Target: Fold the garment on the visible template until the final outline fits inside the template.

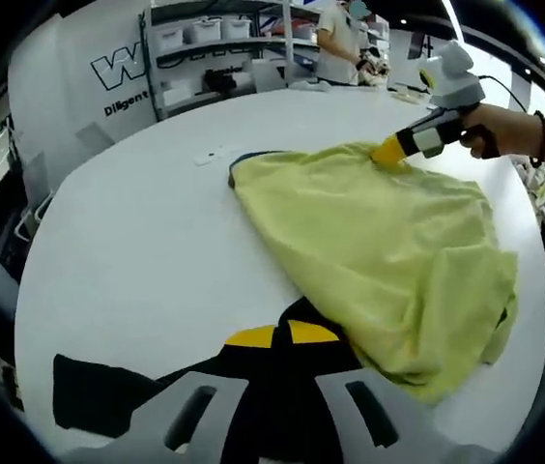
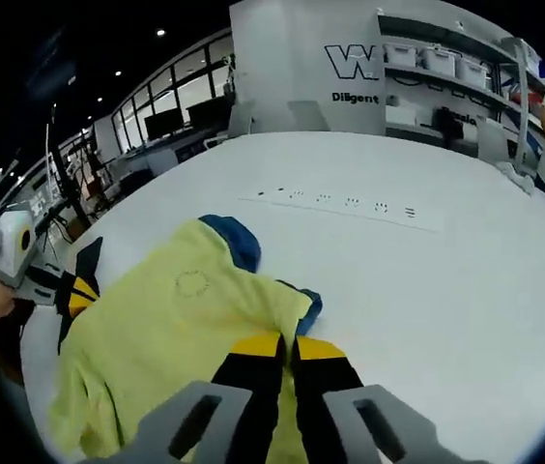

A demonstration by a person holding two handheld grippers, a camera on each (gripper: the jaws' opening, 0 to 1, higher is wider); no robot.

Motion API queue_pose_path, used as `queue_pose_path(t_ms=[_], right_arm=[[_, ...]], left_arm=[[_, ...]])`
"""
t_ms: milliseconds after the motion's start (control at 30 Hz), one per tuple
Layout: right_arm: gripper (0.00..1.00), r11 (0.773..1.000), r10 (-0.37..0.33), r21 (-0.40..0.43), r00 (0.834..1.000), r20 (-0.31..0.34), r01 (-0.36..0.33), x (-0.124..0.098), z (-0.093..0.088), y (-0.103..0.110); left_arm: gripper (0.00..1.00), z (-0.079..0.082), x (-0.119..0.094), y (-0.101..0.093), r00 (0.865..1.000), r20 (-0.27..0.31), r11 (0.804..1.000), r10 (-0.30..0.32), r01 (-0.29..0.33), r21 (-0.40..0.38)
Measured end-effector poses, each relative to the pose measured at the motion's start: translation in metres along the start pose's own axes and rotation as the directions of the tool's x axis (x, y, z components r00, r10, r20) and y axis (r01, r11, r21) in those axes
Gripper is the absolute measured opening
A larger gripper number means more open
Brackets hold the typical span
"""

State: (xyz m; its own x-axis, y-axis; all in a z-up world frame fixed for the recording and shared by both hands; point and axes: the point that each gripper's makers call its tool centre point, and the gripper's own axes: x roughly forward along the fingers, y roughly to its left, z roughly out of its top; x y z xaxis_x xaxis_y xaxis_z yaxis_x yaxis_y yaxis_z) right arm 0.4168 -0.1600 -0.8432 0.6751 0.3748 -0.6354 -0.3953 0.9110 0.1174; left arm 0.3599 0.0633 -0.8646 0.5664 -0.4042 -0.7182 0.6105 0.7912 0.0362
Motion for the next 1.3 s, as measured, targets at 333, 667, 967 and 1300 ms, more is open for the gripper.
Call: queue_pose_path(t_ms=[333,667,967,1300], right_arm=[[0.00,0.998,-0.031,-0.049,0.999,-0.026,0.030,-0.017,-0.006,-0.008],[0.00,0.997,-0.066,-0.043,0.996,-0.063,0.064,-0.043,-0.021,-0.020],[0.00,0.997,-0.079,0.017,0.992,-0.100,0.081,-0.071,-0.042,-0.022],[0.00,0.998,-0.040,0.036,0.986,-0.160,0.047,-0.087,-0.064,-0.013]], left_arm=[[0.04,0.014,-0.017,0.023,0.996,0.063,0.998,0.058,-0.057,-0.018],[0.04,0.008,-0.036,0.071,0.982,0.056,0.984,0.178,-0.177,-0.026],[0.04,-0.001,-0.045,0.105,0.969,0.027,0.969,0.245,-0.244,-0.032],[0.04,0.000,-0.047,0.126,0.952,0.006,0.952,0.306,-0.305,-0.032]])
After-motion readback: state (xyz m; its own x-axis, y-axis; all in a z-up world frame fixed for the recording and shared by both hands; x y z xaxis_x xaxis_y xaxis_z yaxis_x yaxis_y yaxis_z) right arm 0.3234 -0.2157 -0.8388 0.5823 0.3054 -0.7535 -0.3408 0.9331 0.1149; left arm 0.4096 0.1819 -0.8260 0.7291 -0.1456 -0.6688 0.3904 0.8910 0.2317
